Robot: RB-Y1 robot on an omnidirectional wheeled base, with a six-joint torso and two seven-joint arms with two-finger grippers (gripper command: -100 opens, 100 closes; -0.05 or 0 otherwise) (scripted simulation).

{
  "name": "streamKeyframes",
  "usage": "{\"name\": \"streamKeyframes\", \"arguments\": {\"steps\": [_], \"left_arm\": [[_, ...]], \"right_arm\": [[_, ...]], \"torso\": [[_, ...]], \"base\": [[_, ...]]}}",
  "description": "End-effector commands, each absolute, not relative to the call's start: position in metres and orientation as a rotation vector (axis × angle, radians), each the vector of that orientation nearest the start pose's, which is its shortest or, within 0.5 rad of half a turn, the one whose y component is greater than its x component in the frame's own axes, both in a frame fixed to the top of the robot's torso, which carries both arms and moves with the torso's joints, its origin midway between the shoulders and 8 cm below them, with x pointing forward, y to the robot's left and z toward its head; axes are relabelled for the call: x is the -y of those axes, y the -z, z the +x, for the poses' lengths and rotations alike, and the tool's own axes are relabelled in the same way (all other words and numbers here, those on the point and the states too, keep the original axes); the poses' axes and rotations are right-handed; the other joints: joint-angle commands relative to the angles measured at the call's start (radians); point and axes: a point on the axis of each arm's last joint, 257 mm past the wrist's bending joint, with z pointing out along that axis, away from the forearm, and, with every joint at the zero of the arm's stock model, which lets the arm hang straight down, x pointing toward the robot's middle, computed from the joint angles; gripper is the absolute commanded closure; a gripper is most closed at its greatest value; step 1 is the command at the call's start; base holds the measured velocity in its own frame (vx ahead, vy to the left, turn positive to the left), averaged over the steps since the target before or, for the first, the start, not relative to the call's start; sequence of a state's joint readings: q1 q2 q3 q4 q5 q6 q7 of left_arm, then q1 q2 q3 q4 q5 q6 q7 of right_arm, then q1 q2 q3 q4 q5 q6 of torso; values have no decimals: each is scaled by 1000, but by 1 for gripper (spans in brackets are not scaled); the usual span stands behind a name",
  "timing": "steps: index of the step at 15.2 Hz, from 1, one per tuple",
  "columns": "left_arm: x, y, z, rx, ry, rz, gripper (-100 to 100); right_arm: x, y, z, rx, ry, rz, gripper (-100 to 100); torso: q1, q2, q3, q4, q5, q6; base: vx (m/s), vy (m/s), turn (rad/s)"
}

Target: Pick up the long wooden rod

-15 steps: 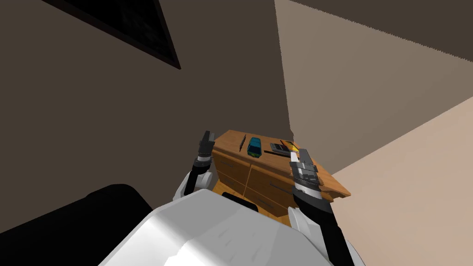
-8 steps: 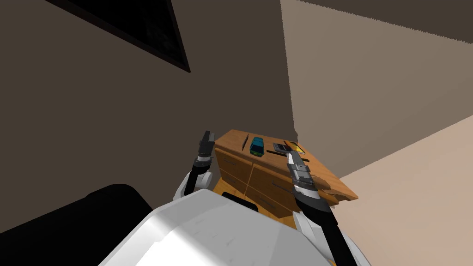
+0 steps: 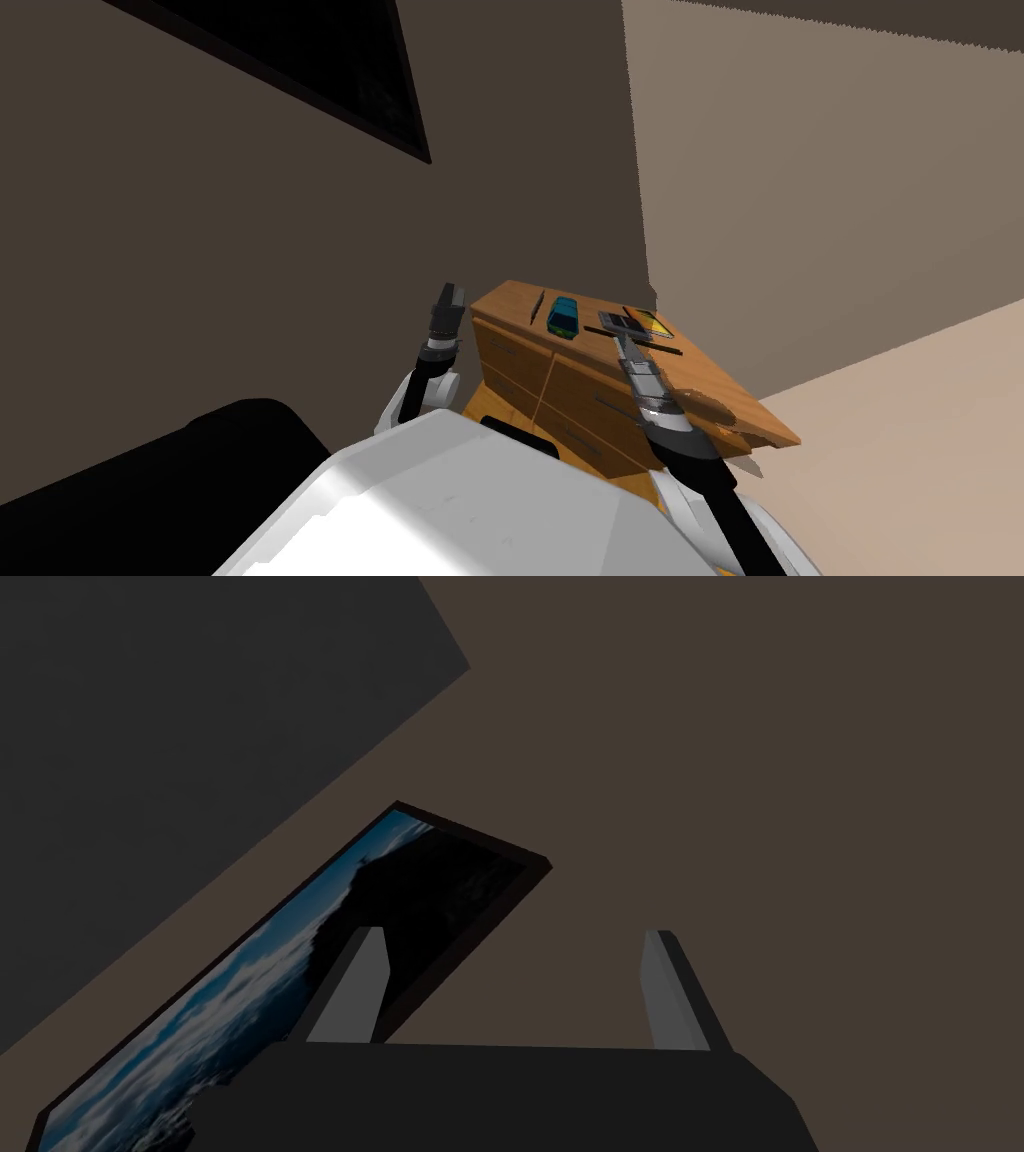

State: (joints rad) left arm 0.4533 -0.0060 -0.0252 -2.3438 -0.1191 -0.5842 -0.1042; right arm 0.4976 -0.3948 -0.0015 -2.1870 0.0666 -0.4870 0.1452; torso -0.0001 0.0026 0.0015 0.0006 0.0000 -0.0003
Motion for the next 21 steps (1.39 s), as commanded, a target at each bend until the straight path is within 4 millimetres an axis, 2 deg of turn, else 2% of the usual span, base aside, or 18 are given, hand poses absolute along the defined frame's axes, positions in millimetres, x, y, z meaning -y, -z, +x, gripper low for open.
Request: {"name": "streamKeyframes", "arguments": {"steps": [1, 2, 4, 5, 7, 8, 10, 11, 14, 15, 18, 19, 21], "left_arm": [[-245, -79, 319, -559, 1207, -404, 0], [-245, -79, 319, -559, 1207, -404, 0], [-245, -79, 319, -559, 1207, -404, 0], [-245, -79, 319, -559, 1207, -404, 0], [-245, -79, 319, -559, 1207, -404, 0], [-245, -79, 319, -559, 1207, -404, 0], [-245, -79, 319, -559, 1207, -404, 0], [-245, -79, 319, -559, 1207, -404, 0], [-245, -79, 319, -559, 1207, -404, 0], [-245, -79, 319, -559, 1207, -404, 0], [-245, -79, 319, -559, 1207, -404, 0], [-245, -79, 319, -559, 1207, -404, 0], [-245, -79, 319, -559, 1207, -404, 0]], "right_arm": [[246, 33, 366, -1081, -1076, 285, -100], [248, 44, 368, -1115, -1067, 265, -100], [246, 45, 367, -1140, -1062, 235, -100], [249, 56, 369, -1173, -1051, 218, -100], [247, 57, 369, -1200, -1045, 183, -100], [251, 69, 370, -1234, -1032, 167, -100], [250, 71, 370, -1263, -1024, 129, -100], [255, 82, 371, -1295, -1011, 117, -100], [254, 84, 371, -1328, -1001, 72, -100], [261, 96, 372, -1366, -984, 53, -100], [260, 97, 371, -1394, -974, 14, -100], [268, 110, 372, -1436, -953, -10, -100], [268, 110, 372, -1461, -943, -46, -100]], "torso": [[0, 0, 0, 0, 0, 0], [0, 0, 0, 0, 0, 0], [0, 0, 0, 0, 0, 0], [0, 0, 0, 0, 0, 0], [0, 0, 0, 0, 0, 0], [0, -1, 0, 0, 0, 0], [0, 0, 0, 0, 0, 0], [0, -1, 0, 0, 0, 0], [0, -1, -1, 0, 0, 0], [-1, -1, -1, 0, 0, 0], [0, -1, -1, 0, 0, 0], [-1, -2, -1, 0, 0, 0], [0, -2, -1, 0, 0, 0]], "base": [[-26, 5, 52], [-32, 8, 126], [-32, 5, 96], [-31, 12, 123], [-29, 9, 104], [-29, 10, 148], [-29, 7, 92], [-26, 9, 112], [-21, 5, 78], [-19, 5, 135], [-19, 3, 79], [-17, 8, 118], [-20, 5, 118]]}}
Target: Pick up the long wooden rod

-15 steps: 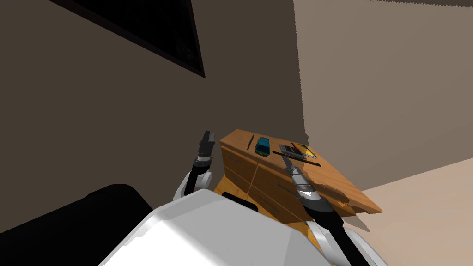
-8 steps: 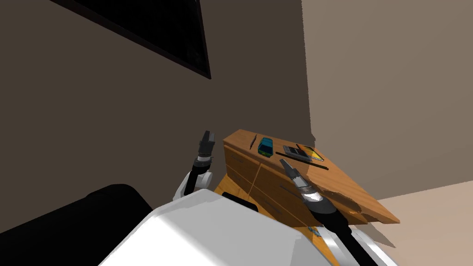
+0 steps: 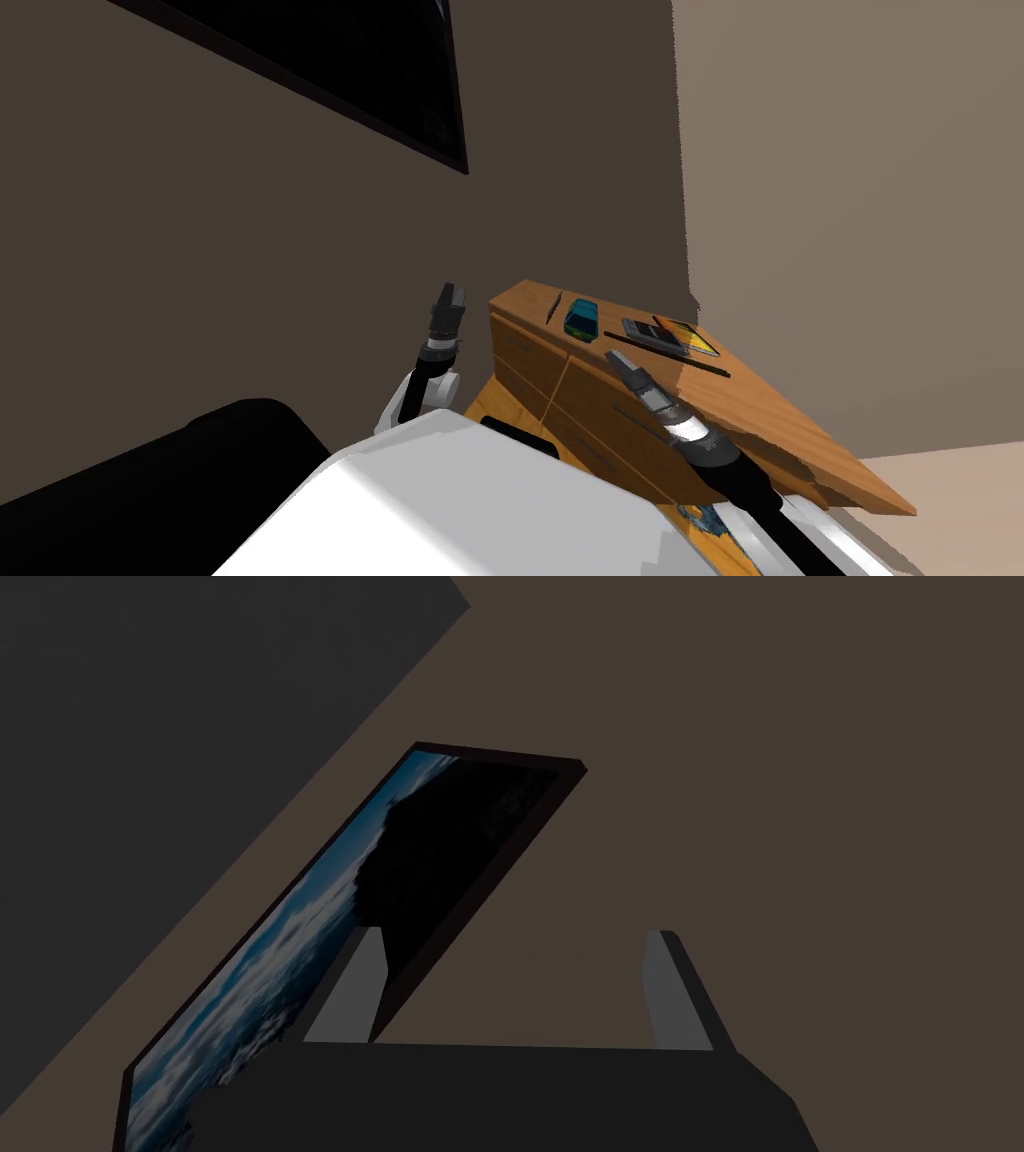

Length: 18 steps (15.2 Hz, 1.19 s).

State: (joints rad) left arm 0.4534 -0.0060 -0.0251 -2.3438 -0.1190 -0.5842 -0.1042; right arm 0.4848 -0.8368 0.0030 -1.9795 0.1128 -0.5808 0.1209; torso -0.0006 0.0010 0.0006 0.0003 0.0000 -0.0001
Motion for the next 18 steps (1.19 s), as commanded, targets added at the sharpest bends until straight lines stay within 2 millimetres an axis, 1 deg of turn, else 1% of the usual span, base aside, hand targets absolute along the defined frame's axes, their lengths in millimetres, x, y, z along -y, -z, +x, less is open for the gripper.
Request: {"name": "streamKeyframes", "arguments": {"steps": [1, 4, 5, 7, 8, 11, 12, 15, 16, 18], "left_arm": [[-245, -79, 319, -559, 1207, -404, 0], [-245, -79, 319, -559, 1207, -404, 0], [-245, -79, 319, -559, 1207, -404, 0], [-245, -79, 319, -559, 1207, -404, 0], [-245, -79, 319, -559, 1207, -404, 0], [-245, -79, 319, -559, 1207, -404, 0], [-245, -79, 319, -559, 1207, -404, 0], [-245, -79, 319, -559, 1207, -404, 0], [-245, -79, 319, -559, 1207, -404, 0], [-245, -79, 319, -559, 1207, -404, 0]], "right_arm": [[277, 122, 372, -1496, -924, -58, -100], [278, 123, 372, -1528, -909, -107, -100], [288, 135, 372, -1570, -885, -129, -100], [289, 135, 372, -1595, -872, -168, -100], [301, 146, 371, -1631, -850, -179, -100], [303, 146, 371, -1662, -831, -230, -100], [315, 156, 370, -1702, -806, -247, -100], [317, 155, 370, -1728, -787, -292, -100], [331, 165, 369, -1772, -758, -314, -100], [333, 163, 370, -1794, -741, -354, -100]], "torso": [[0, 0, 0, 0, 0, 0], [0, 0, 0, 0, 0, 0], [0, 0, 0, 0, 0, 0], [0, 0, 0, 0, 0, -1], [0, 0, 0, 0, 0, 0], [0, 0, 0, 0, 0, 0], [0, 0, 0, 0, 0, 0], [0, -1, 0, 0, 0, 0], [0, -1, 0, 0, 0, 0], [0, -1, 0, 0, 0, -1]], "base": [[-21, 6, 175], [-18, 2, 82], [-14, 6, 127], [-16, 4, 138], [-19, 5, 189], [-14, 0, 69], [-12, 4, 176], [-11, -1, 81], [-9, 4, 140], [-11, 0, 137]]}}
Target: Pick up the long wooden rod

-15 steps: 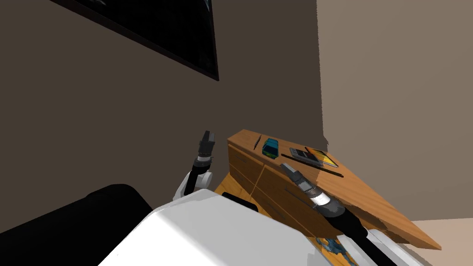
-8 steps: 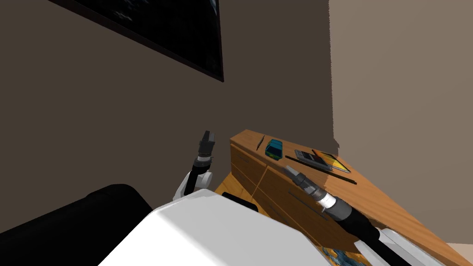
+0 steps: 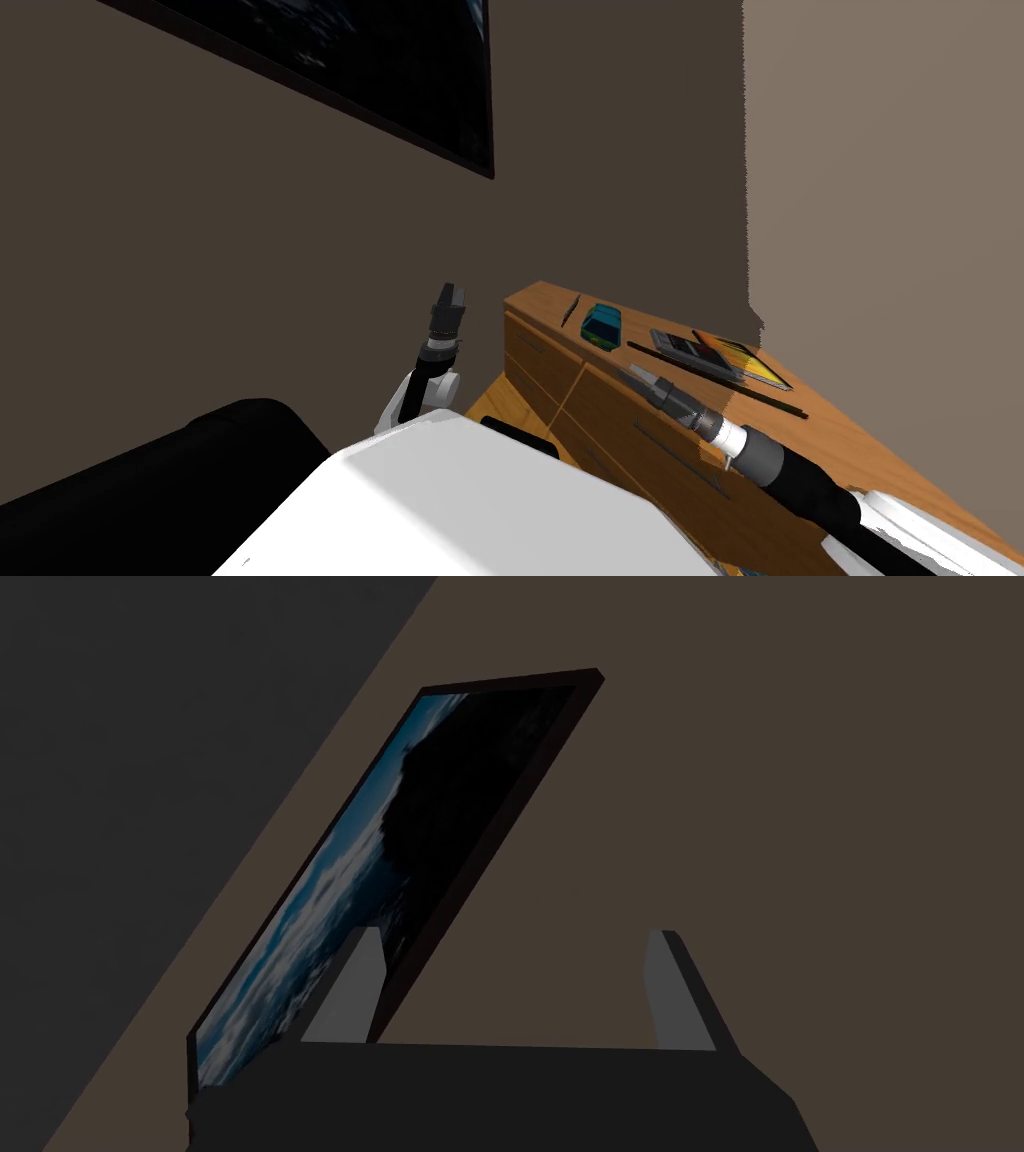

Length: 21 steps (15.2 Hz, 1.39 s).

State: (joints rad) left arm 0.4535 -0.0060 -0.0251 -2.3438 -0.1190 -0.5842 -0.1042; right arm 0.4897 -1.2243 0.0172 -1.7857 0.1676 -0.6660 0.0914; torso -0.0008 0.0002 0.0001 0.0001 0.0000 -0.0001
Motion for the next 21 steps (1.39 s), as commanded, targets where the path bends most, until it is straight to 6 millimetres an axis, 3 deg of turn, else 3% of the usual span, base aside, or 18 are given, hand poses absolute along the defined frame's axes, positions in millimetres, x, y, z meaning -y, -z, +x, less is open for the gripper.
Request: {"name": "streamKeyframes", "arguments": {"steps": [1, 4, 5, 7, 8, 11, 12, 14, 15, 17, 18, 21], "left_arm": [[-245, -79, 319, -559, 1207, -404, 0], [-245, -79, 319, -559, 1207, -404, 0], [-245, -79, 319, -559, 1207, -404, 0], [-245, -79, 319, -559, 1207, -404, 0], [-245, -79, 319, -559, 1207, -404, 0], [-245, -79, 319, -559, 1207, -404, 0], [-245, -79, 319, -559, 1207, -404, 0], [-245, -79, 319, -559, 1207, -404, 0], [-245, -79, 319, -559, 1207, -404, 0], [-245, -79, 319, -559, 1207, -404, 0], [-245, -79, 319, -559, 1207, -404, 0], [-245, -79, 319, -559, 1207, -404, 0]], "right_arm": [[347, 173, 368, -1832, -716, -364, -100], [351, 170, 368, -1858, -692, -416, -100], [366, 178, 366, -1900, -662, -433, -100], [369, 175, 367, -1921, -641, -476, -100], [384, 183, 364, -1960, -613, -487, -100], [387, 179, 366, -1982, -588, -535, -100], [403, 185, 362, -2026, -555, -554, -100], [406, 181, 364, -2042, -534, -593, -100], [422, 187, 359, -2084, -504, -605, -100], [425, 181, 362, -2101, -479, -649, -100], [441, 187, 357, -2143, -450, -660, -100], [444, 181, 359, -2158, -424, -702, -100]], "torso": [[0, 0, 0, 0, 0, 0], [0, 0, 0, 0, 0, 0], [0, 0, 0, 0, 0, 0], [0, 0, 0, 0, 0, 0], [0, 0, 0, 0, 0, 0], [0, 0, 0, 0, 0, 0], [0, 0, 0, 0, 0, 0], [0, 0, 0, 0, 0, 0], [0, -1, 0, 0, 0, 0], [0, -1, 0, 0, 0, 0], [0, -1, 0, 0, 0, 0], [0, -1, 0, 0, 0, 0]], "base": [[-13, 1, 170], [-10, -1, 83], [-8, 2, 149], [-8, -3, 143], [-9, -2, 160], [-6, -3, 86], [-5, -1, 128], [-5, -5, 135], [-6, -4, 173], [-6, -7, 125], [-5, -5, 174], [-3, -8, 81]]}}
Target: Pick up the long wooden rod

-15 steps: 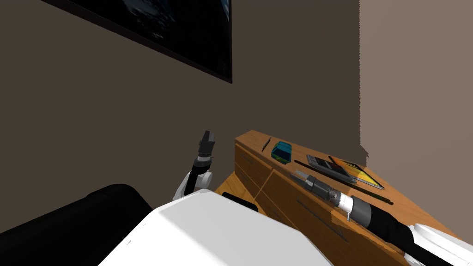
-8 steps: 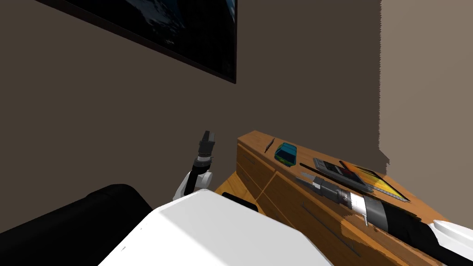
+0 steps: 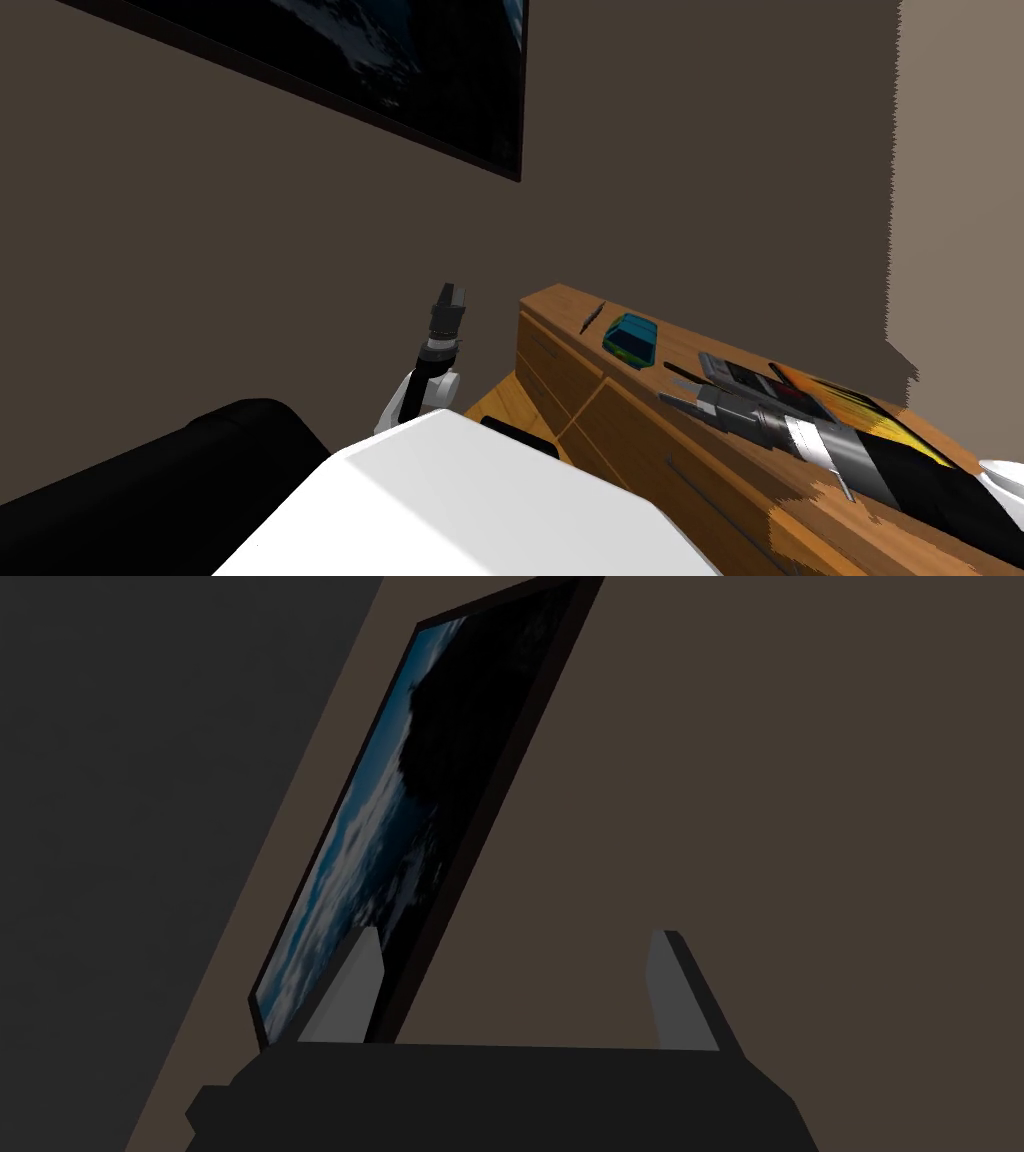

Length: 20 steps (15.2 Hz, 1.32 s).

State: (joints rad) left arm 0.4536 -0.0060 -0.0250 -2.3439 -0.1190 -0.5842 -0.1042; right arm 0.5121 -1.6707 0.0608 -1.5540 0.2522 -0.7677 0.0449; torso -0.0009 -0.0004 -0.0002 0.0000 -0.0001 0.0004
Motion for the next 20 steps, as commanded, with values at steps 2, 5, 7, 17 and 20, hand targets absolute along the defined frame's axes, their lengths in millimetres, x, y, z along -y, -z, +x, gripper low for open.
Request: {"name": "streamKeyframes", "arguments": {"steps": [2, 5, 7, 17, 20], "left_arm": [[-245, -79, 319, -559, 1207, -404, 0], [-245, -79, 319, -559, 1207, -404, 0], [-245, -79, 319, -559, 1207, -404, 0], [-245, -79, 319, -559, 1207, -404, 0], [-245, -79, 319, -559, 1207, -404, 0]], "right_arm": [[461, 181, 355, -2212, -375, -745, -100], [479, 178, 352, -2270, -319, -798, -100], [495, 179, 345, -2319, -283, -821, -100], [539, 168, 332, -2465, -144, -944, -100], [541, 163, 334, -2472, -127, -962, -100]], "torso": [[0, 0, 0, 0, 0, -1], [0, 0, 0, 0, 0, -1], [0, 0, 0, 0, 0, 0], [-1, -1, -1, 0, 0, -1], [0, -1, 0, 0, 0, 0]], "base": [[-2, -3, 158], [-1, -9, 144], [-2, -11, 103], [4, -13, 126], [4, -9, 13]]}}
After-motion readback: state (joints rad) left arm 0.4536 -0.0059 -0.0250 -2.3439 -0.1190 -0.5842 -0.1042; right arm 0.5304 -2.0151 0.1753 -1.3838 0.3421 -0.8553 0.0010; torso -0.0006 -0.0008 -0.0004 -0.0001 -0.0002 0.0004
